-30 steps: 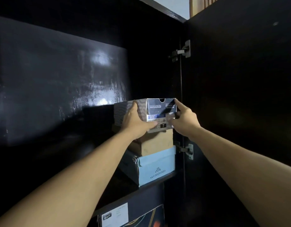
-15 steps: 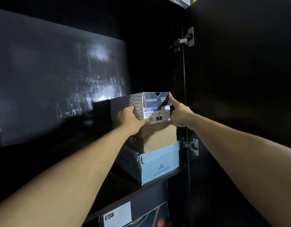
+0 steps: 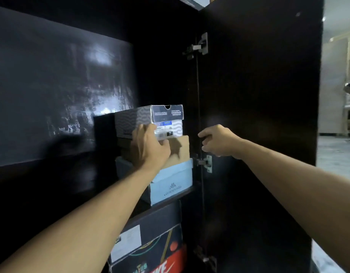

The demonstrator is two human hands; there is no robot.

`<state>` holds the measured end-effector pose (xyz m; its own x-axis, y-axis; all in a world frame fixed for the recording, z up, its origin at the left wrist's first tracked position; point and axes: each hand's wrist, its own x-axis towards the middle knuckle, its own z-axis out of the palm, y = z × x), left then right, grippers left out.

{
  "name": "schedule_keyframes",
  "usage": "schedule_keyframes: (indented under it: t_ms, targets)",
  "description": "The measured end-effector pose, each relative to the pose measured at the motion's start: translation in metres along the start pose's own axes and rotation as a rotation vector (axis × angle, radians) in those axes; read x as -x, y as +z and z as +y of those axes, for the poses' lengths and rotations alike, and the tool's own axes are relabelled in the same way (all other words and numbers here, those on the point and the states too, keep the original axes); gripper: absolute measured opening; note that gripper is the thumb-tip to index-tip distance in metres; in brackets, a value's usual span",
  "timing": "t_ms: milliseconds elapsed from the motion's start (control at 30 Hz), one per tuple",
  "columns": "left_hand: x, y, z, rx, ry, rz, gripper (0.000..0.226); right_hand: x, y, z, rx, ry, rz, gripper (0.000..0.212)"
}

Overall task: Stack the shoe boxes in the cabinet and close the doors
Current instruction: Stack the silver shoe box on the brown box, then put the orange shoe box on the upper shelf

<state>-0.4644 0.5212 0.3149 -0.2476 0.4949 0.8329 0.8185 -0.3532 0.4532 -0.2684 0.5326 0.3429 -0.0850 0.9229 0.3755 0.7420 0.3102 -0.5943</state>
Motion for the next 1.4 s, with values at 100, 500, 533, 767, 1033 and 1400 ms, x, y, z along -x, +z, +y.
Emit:
schedule_keyframes:
  t_ms: [100,500,533,767,1033,1400]
  targets:
    - [0.029,0.004,0.031,0.134,-0.023,-0.265,0.017,0.046,-0.024,0.018,0.075,0.034,-0.056,0.037]
    - [0.199,0.043,0.192,0.149,0.238,-1.373,0.054,0.259,-0.131,0.149,0.261,0.473,-0.142,0.033]
    - [0.215,0.049,0.205,0.160,0.260,-1.408,0.057,0.275,-0.138,0.165,0.252,0.520,-0.138,0.034]
    - [0.345,0.098,0.263,0.247,0.367,-1.689,0.050,0.383,-0.155,0.282,0.205,0.817,-0.129,0.036]
    - [0.485,0.154,0.285,0.293,0.242,-1.859,0.045,0.488,-0.133,0.399,0.218,1.061,-0.144,0.040]
    - [0.556,0.202,0.310,0.323,0.312,-1.781,0.061,0.541,-0.141,0.501,0.356,1.194,0.130,0.020]
